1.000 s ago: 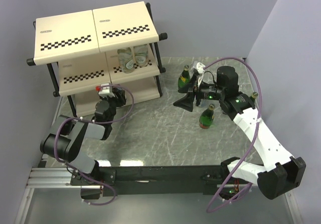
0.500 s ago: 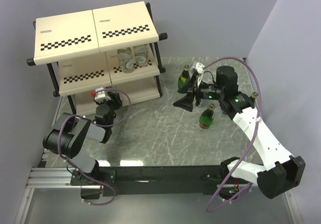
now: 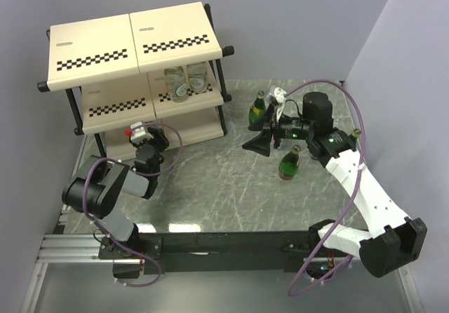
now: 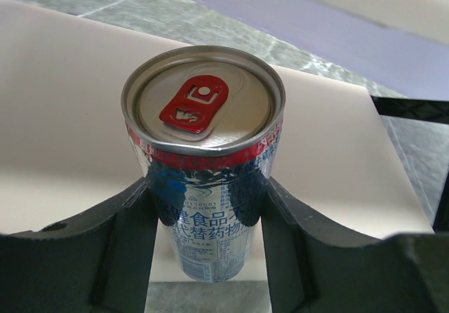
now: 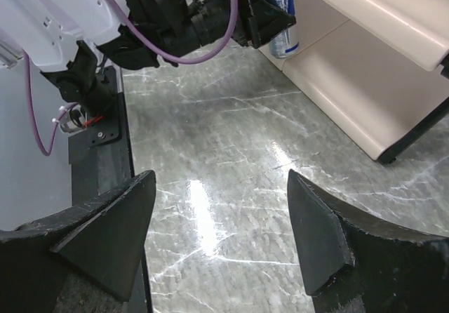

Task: Place and organize the beverage onto the shelf
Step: Place the drink on the shelf.

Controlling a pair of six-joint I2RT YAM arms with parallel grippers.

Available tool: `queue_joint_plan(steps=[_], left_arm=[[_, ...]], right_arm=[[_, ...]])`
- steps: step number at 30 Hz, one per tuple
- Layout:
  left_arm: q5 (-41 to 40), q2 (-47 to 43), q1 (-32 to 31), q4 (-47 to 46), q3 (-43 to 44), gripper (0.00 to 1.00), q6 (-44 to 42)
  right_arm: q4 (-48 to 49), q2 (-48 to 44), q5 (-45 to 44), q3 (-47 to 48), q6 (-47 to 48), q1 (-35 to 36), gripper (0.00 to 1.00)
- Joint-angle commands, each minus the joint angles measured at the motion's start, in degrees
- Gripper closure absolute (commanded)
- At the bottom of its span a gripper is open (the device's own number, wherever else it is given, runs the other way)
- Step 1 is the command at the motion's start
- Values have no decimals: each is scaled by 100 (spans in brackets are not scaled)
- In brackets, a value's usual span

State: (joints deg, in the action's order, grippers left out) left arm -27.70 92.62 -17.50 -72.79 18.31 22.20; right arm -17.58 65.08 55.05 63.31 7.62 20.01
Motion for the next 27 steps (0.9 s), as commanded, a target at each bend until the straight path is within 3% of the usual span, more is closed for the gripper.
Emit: queue_joint_plan(steps=[1,10,17,21,27], left_arm=[[-516,28,-113,-1000,331,100,101],[-1027,344,-193,-1447,332,100,250],[-1254,362,-202,-878,665,100,364],[-1273,520,-263,-1184,727,100,181],[-1255,582,-289,-869,973,100,101]], right_arm=[[159,40,112,15,91,-50,18],[141,66,155,15,108,-67,18],[106,110,182,24,152,-76,19],[115,119,191,24,161,-85,19],[80,110,217,32,187,-85,18]])
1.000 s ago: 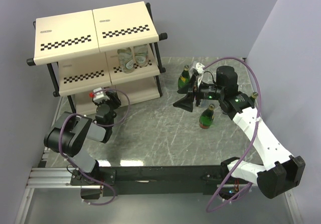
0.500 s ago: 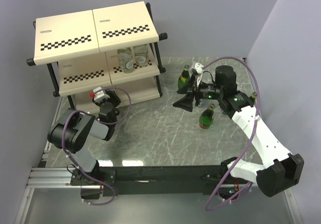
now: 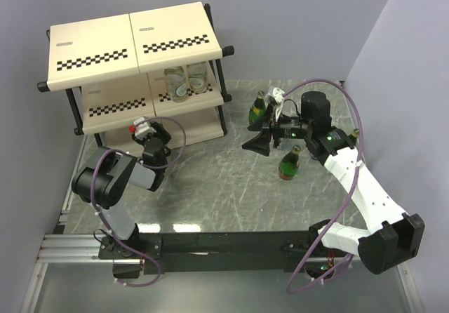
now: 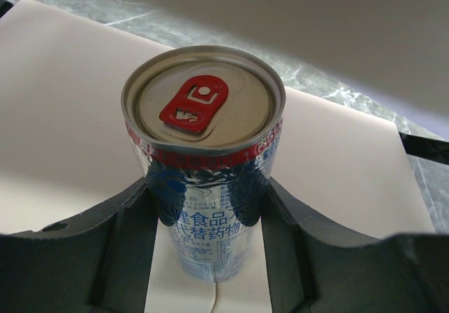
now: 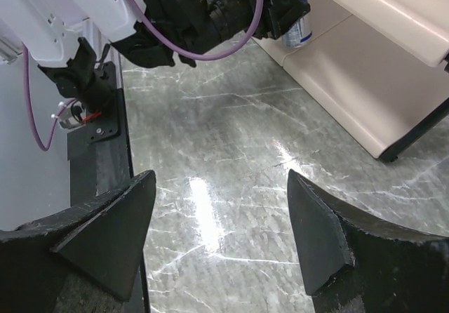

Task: Place and organize the beverage onto the shelf
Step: Place the drink on the shelf.

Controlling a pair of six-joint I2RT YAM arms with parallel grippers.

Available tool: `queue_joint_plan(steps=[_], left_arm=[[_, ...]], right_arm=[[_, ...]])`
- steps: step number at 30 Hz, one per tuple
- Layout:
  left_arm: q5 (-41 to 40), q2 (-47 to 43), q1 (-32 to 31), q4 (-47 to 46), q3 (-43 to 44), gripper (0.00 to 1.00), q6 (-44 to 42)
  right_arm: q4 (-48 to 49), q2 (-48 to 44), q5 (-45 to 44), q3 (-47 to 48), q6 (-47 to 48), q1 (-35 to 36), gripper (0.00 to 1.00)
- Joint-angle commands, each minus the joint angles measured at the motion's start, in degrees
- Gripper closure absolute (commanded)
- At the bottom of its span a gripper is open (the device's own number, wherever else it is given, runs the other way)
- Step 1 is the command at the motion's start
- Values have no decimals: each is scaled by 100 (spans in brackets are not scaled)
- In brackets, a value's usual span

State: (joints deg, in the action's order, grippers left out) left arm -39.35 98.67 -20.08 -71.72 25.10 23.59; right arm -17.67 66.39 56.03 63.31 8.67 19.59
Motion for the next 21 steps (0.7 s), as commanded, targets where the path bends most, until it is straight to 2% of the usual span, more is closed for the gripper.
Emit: queue_joint_plan(steps=[1,10,16,21], left_arm=[[-99,-15,-32,-940,337,100,-30],[-274,56,-58,-625,574,99,-57],[-635,-85,-84,-351,496,93,207],[-705,-155,-84,-27,601,93,295]], right_arm=[[80,-21,110,32,91,-52,19],[62,-30,162,41,100,-79,19],[79,-65,206,41,91,-114,19],[88,-100,233,41,65,-140,18]])
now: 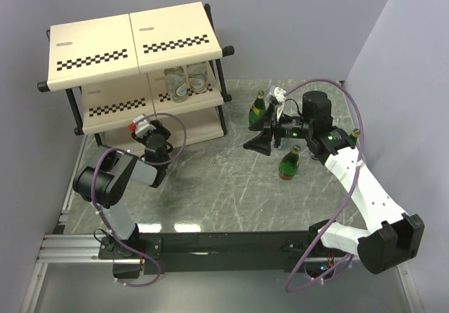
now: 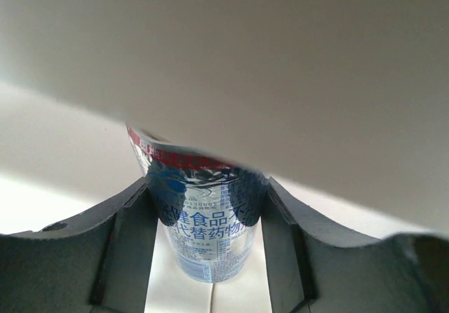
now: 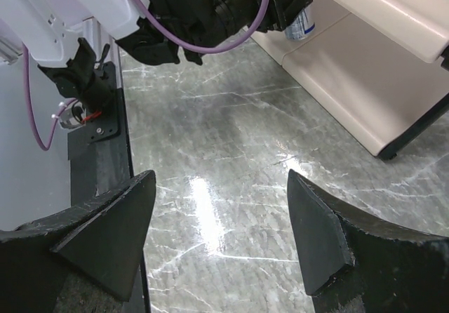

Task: Place and organize the beverage onto the shelf
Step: Place the drink on the shelf.

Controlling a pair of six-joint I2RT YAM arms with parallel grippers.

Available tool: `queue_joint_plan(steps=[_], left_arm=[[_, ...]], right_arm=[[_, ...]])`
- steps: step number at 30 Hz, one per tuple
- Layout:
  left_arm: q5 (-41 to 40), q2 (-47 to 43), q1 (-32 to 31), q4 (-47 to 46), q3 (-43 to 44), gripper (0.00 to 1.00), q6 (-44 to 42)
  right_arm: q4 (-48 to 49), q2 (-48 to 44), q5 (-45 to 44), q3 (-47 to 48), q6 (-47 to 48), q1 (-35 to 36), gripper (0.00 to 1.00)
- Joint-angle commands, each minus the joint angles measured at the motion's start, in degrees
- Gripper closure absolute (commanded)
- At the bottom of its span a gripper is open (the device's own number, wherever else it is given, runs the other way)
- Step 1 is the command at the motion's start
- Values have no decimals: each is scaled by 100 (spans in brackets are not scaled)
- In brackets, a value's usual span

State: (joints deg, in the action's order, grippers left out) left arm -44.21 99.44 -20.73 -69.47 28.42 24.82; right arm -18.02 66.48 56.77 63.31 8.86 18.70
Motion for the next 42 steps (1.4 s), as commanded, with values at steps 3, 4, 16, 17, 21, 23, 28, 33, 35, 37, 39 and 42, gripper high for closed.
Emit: queue_joint_plan(steps=[3,4,16,17,21,23,28,33,35,37,39,42], left_arm=[[-238,-249,-27,-102,295,91,199],[-238,-258,-27,-102,295,90,208],[-299,-346,-54,382,348,66,366],[-308,-337,-63,408,339,64,383],[-325,-355,-71,531,357,60,419],[-352,-355,-80,592,374,58,418],[-387,-364,-106,680,418,53,418],[-422,-381,-115,733,401,48,436],[-431,-390,-124,725,392,47,445],[-448,-399,-124,725,392,45,454],[-449,-399,-133,725,383,44,454],[-457,-408,-133,725,366,41,454]], right_arm=[[123,-135,167,41,45,-59,19],[132,-135,176,41,45,-68,18],[150,-162,229,32,10,-103,19],[158,-170,229,32,10,-103,18],[159,-170,238,32,1,-112,19],[158,-170,238,32,1,-112,19],[159,-179,238,32,-7,-112,19],[167,-188,246,24,-7,-112,19],[167,-179,246,32,-7,-112,19],[167,-179,247,32,-7,-112,19],[167,-179,246,24,-7,-121,19],[167,-188,246,24,-7,-112,19]])
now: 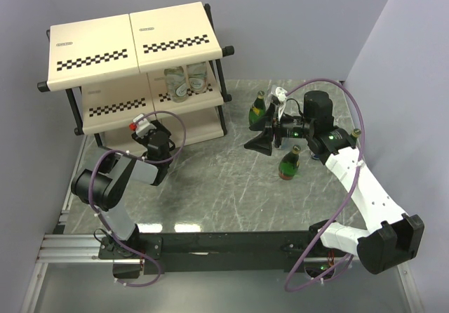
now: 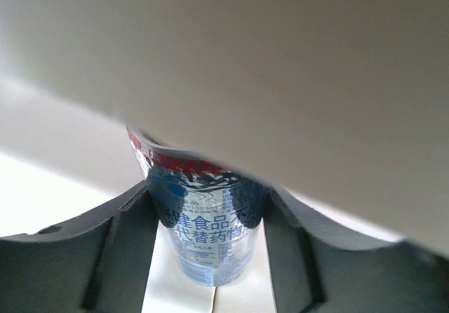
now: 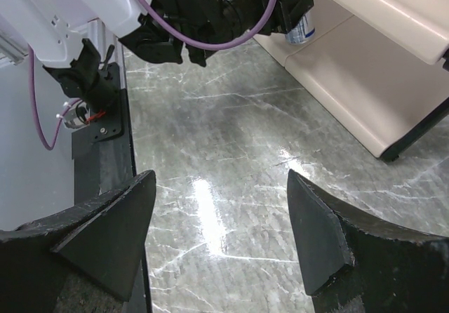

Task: Place and organize the beverage onto the shelf
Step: Place the drink on the shelf.

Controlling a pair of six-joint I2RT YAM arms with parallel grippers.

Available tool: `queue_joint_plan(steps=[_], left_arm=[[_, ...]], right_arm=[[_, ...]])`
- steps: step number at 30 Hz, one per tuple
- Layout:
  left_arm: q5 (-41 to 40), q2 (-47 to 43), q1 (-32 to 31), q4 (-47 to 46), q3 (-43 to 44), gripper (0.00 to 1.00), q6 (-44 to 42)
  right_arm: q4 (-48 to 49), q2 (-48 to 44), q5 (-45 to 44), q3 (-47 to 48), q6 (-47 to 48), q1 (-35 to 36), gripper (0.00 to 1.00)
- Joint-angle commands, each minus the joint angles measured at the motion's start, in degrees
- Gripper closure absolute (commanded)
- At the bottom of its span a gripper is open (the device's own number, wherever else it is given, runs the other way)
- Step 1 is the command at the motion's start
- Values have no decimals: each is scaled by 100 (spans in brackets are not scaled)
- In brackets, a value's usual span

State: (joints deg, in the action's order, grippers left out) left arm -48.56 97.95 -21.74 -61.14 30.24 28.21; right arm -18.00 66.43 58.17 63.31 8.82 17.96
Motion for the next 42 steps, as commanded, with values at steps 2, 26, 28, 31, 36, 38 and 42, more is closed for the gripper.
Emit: queue_joint_plan(steps=[2,26,28,31,36,38,42], left_arm=[[-22,-259,-41,-108,184,36,115],[57,-391,-103,-117,8,16,115],[83,-417,-120,-99,0,5,80],[144,-461,-147,-91,-18,0,18],[329,-558,-164,-126,-123,1,-69],[425,-584,-182,-134,-167,1,-96],[663,-698,-226,-196,-282,1,-298]], right_arm=[[165,-175,107,24,-3,-47,19],[139,-175,71,32,50,-46,19],[139,-175,63,41,58,-47,19],[139,-183,63,32,67,-47,19],[130,-192,28,32,94,-55,19],[130,-192,28,32,94,-55,19],[130,-219,45,32,94,-55,19]])
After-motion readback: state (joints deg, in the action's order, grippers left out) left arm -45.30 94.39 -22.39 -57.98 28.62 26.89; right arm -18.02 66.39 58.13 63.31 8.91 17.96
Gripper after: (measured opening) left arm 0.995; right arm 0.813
